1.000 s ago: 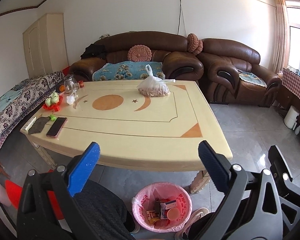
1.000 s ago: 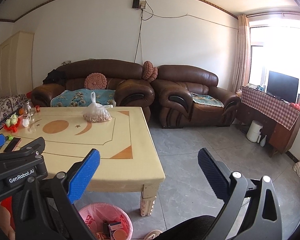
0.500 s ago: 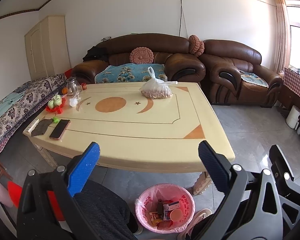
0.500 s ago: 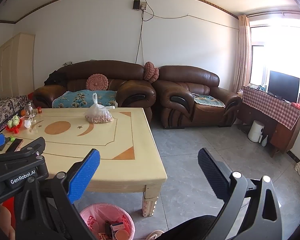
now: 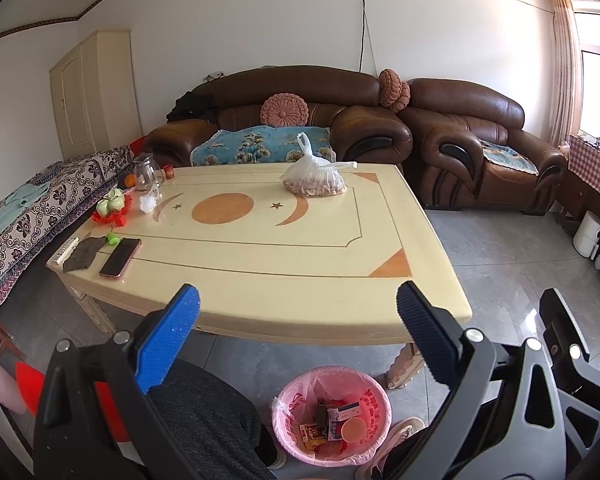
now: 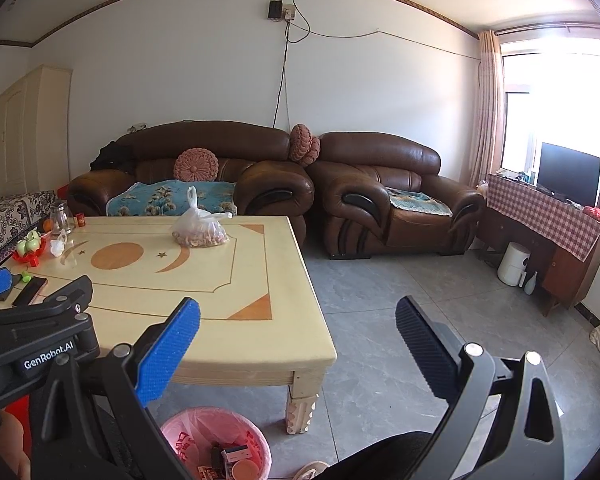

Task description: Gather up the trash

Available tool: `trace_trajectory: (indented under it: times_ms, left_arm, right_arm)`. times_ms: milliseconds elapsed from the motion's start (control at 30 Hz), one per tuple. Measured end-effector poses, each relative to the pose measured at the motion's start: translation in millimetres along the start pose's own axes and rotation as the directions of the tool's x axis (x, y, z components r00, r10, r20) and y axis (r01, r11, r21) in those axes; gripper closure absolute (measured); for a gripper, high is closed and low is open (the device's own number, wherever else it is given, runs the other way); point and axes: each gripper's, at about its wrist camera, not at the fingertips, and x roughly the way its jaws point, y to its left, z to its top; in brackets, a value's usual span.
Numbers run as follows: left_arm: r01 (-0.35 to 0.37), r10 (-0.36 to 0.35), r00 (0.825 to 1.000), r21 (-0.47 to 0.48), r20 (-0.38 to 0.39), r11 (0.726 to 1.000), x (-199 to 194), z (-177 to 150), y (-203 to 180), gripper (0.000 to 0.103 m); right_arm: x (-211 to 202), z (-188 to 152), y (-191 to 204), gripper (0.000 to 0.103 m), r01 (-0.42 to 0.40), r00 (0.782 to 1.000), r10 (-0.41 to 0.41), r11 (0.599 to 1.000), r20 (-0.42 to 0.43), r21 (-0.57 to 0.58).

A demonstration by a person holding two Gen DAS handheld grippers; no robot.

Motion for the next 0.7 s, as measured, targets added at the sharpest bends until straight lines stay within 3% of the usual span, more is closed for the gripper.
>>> trace_trajectory:
  times_ms: [700]
  left_arm:
    - [-0.006, 0.006, 1.0, 0.0, -0.007, 1.0, 2.7, -1.8, 3.0, 0.007]
  right_arm:
    - [2.2, 4.2, 1.2, 0.007, -0.008, 1.0, 0.008, 1.0, 0.003, -0.003]
